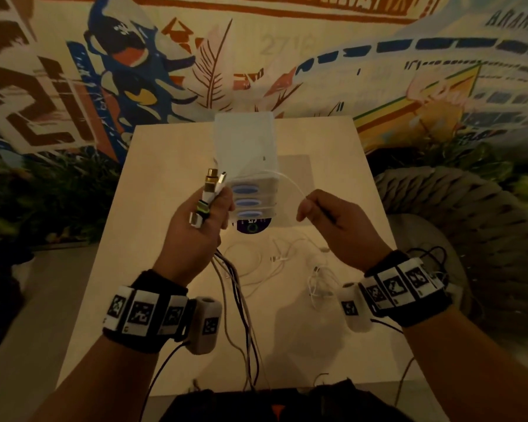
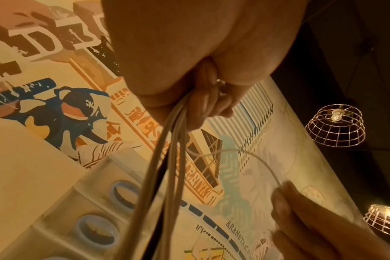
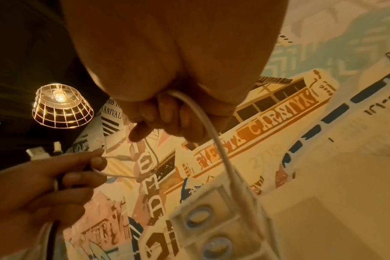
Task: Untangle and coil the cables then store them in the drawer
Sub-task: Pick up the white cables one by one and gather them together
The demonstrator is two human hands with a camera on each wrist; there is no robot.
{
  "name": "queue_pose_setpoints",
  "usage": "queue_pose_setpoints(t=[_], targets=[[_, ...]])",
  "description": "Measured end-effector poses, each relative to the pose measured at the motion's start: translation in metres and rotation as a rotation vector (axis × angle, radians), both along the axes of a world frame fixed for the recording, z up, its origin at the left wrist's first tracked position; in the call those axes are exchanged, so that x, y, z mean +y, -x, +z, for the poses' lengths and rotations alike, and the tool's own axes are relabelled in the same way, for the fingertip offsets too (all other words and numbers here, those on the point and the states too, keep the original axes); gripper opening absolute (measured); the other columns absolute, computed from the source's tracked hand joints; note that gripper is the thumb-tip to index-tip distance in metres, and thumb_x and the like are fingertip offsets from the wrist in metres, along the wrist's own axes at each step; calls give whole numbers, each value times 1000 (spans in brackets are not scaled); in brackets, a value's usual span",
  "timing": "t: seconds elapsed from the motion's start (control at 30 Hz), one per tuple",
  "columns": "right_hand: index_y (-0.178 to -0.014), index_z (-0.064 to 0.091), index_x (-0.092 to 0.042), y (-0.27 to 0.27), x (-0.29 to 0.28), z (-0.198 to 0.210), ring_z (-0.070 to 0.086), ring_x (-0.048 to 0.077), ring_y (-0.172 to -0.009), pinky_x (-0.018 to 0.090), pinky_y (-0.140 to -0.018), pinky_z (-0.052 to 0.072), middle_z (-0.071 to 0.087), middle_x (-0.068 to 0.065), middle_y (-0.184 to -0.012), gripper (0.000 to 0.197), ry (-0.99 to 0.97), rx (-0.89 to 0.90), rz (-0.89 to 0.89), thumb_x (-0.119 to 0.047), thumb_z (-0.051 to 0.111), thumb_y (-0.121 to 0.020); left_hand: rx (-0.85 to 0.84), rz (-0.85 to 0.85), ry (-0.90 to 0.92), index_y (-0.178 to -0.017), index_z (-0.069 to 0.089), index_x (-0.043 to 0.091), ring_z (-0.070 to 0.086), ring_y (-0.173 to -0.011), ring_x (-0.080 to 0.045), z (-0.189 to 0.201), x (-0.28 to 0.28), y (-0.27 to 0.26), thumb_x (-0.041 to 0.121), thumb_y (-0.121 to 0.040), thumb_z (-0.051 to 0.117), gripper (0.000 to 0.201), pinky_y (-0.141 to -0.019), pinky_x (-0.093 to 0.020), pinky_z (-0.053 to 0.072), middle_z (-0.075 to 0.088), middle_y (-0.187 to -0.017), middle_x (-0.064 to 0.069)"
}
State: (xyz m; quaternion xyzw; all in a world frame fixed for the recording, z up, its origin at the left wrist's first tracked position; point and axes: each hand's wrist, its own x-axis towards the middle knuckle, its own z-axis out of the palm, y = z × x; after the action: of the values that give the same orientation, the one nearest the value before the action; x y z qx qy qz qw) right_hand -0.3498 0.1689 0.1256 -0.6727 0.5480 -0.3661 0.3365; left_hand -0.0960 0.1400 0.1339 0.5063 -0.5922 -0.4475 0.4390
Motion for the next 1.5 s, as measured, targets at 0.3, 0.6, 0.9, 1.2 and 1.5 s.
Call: queue_pose_setpoints(t=[0.3,0.6,0.9,1.2,1.5], targets=[[-84,70,-38,44,101,-86,67,13,-64,31,-68,59,71,-4,-74,27,-515,110,194,-27,54,-103,101,168,18,-88,58,19,33,-46,-3,-1,-13,-5,34,-107,49,26,-54,-29,29,42,-48,14],[-96,70,-12,39,155,-135,73,25,-88,37,-86,57,76,9,-92,30,-783,-114,226,-15,43,-107,324,50,-80,-69,50,26,31,-43,-7,16,5,31,27,-108,47,39,-43,-23,30,39,-58,4],[-96,77,-35,53,181,-141,68,-2,-96,20,-94,50,75,-18,-100,24,-803,101,249,-25,56,-101,213,-14,-3,-71,57,4,48,-44,-7,28,18,45,15,-104,54,35,-52,-29,42,50,-46,8],[-88,77,-42,52,197,-161,68,0,-94,14,-89,46,68,-33,-77,14,-1026,305,254,-48,65,-92,516,-184,-263,-72,45,17,24,-39,-14,26,17,48,41,-107,40,43,-44,-29,19,31,-52,0],[-111,53,-63,51,175,-109,63,-7,-94,14,-87,50,62,-32,-107,50,-805,411,234,-83,66,-67,486,-308,-381,-69,38,18,15,-39,-11,27,20,49,38,-107,40,43,-43,-22,13,20,-56,-1]])
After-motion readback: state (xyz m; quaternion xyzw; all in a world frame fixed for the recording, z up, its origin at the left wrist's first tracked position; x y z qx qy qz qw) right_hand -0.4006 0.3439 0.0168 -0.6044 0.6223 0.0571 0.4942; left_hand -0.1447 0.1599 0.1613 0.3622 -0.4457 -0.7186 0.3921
